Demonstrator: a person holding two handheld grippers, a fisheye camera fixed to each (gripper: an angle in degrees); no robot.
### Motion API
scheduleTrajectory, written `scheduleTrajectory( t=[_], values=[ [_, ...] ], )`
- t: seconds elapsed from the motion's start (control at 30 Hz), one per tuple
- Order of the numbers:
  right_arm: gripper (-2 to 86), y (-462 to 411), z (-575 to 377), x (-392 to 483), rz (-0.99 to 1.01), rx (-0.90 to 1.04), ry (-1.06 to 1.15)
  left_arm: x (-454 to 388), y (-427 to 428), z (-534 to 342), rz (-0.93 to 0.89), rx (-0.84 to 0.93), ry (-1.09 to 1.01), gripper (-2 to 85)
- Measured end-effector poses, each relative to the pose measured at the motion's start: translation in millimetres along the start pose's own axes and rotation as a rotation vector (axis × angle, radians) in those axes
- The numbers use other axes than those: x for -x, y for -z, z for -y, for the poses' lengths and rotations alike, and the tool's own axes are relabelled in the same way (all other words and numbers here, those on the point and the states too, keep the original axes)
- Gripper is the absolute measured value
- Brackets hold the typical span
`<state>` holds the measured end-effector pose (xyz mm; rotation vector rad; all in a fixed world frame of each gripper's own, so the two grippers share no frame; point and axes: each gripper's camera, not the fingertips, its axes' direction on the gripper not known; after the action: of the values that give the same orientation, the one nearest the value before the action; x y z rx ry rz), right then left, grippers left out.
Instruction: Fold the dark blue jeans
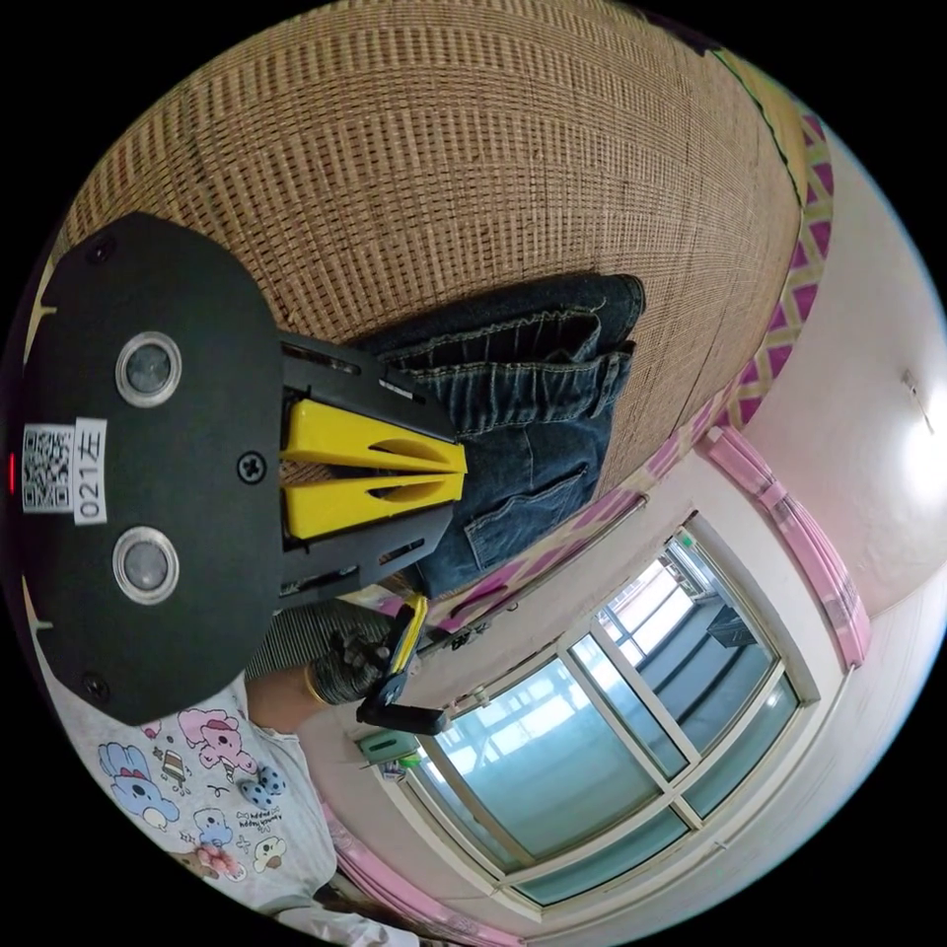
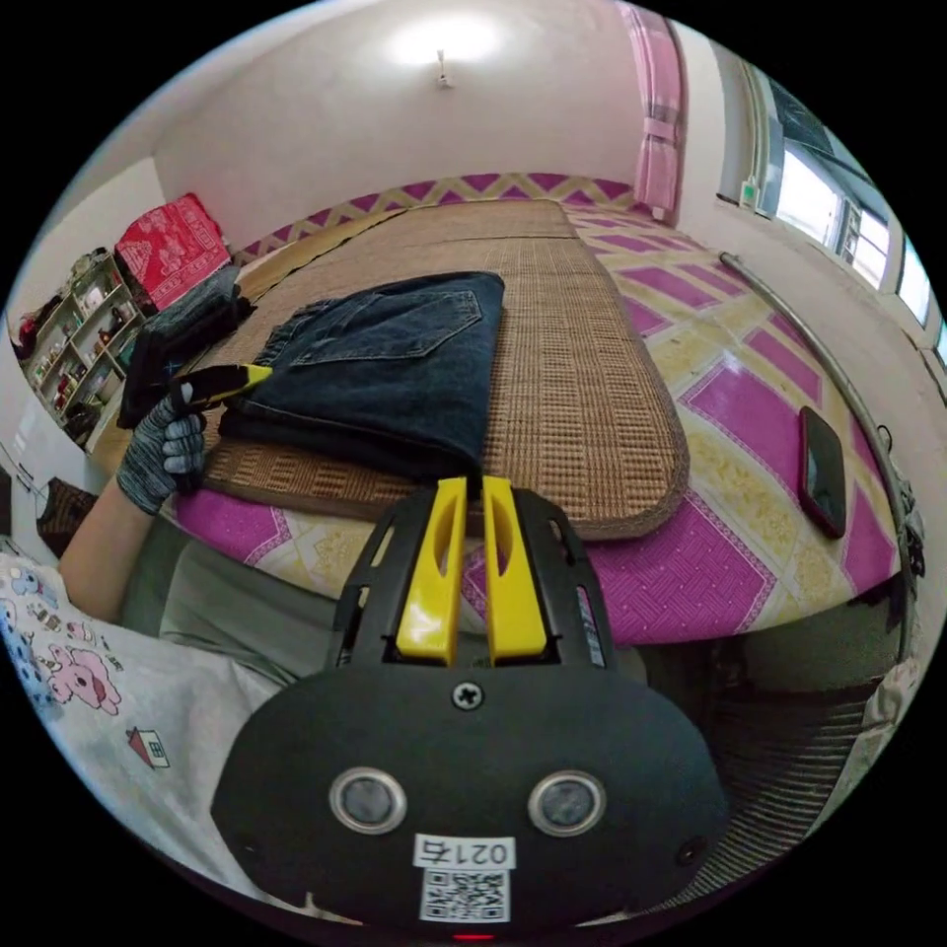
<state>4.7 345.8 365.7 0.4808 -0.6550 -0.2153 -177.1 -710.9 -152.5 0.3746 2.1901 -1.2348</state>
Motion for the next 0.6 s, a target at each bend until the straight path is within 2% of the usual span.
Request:
scheduleTrajectory(
  t=[0.17, 0.23, 0.33, 0.47, 0.6],
  values=[
    [1.2, 22.6, 17.7, -43.9, 0.002, -0.108, -0.059, 6.7, -1.2, 13.3, -0.006, -0.027, -0.014, -0.9],
    [2.8, 19.0, 37.8, -57.6, 0.06, -0.123, -0.05, 5.9, 6.9, 16.5, -0.03, -0.078, -0.031, -0.7],
    [5.9, -5.3, 85.2, -83.6, 0.251, -0.098, -0.034, 8.2, 38.1, 23.5, -0.035, -0.229, -0.017, 0.3],
    [9.7, -61.1, 158.6, -121.0, 0.45, -0.007, -0.048, 45.6, 51.1, 49.8, 0.108, -0.165, 0.121, 11.9],
    [12.7, -122.6, 215.7, -154.4, 0.575, 0.113, -0.105, 81.7, 27.1, 69.8, 0.049, -0.039, 0.204, 16.0]
  ],
)
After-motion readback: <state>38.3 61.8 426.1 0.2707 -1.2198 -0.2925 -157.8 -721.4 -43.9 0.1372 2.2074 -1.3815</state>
